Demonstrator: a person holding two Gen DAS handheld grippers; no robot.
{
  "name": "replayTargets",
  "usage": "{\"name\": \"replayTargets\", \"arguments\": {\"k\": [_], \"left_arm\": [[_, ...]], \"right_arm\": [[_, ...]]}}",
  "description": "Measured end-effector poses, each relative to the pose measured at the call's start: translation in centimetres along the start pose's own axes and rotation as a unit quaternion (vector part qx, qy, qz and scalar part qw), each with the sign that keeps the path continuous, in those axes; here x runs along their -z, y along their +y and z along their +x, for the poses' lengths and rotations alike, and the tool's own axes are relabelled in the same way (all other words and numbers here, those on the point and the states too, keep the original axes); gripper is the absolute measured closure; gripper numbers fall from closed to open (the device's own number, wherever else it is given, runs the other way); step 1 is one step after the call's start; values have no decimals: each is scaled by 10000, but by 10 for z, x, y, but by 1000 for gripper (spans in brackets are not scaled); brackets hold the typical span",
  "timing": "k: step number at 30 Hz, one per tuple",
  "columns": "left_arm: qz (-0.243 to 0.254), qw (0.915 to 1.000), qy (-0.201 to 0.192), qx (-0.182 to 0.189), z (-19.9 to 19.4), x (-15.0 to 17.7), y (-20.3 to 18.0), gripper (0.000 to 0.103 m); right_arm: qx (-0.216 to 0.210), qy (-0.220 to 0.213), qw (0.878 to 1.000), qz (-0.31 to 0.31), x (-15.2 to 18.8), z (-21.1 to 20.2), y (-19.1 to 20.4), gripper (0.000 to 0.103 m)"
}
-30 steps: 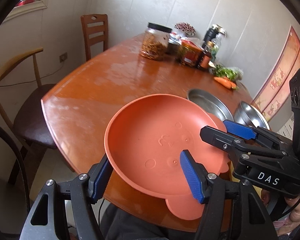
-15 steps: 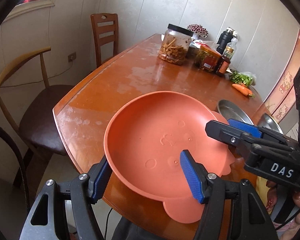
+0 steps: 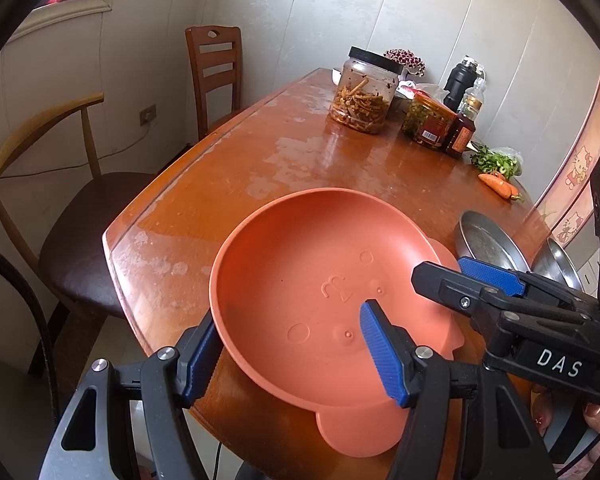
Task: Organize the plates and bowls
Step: 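Carry the orange plate toward the table edge and release it there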
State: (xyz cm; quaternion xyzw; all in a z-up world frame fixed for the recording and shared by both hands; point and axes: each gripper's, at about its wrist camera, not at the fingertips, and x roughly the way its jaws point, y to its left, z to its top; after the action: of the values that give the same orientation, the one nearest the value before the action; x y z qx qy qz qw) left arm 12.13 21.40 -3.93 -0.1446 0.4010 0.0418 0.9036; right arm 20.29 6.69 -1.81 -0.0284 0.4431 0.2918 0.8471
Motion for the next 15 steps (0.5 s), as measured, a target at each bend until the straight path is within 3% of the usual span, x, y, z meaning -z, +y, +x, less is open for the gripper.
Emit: {"name": "replayTargets", "arguments": {"k": [15], "left_arm": [[-36,9997,-126,-204,-9,-2,0,32]], "right_arm": [[-45,-185,9998,2,0,-12,-1,34]]}}
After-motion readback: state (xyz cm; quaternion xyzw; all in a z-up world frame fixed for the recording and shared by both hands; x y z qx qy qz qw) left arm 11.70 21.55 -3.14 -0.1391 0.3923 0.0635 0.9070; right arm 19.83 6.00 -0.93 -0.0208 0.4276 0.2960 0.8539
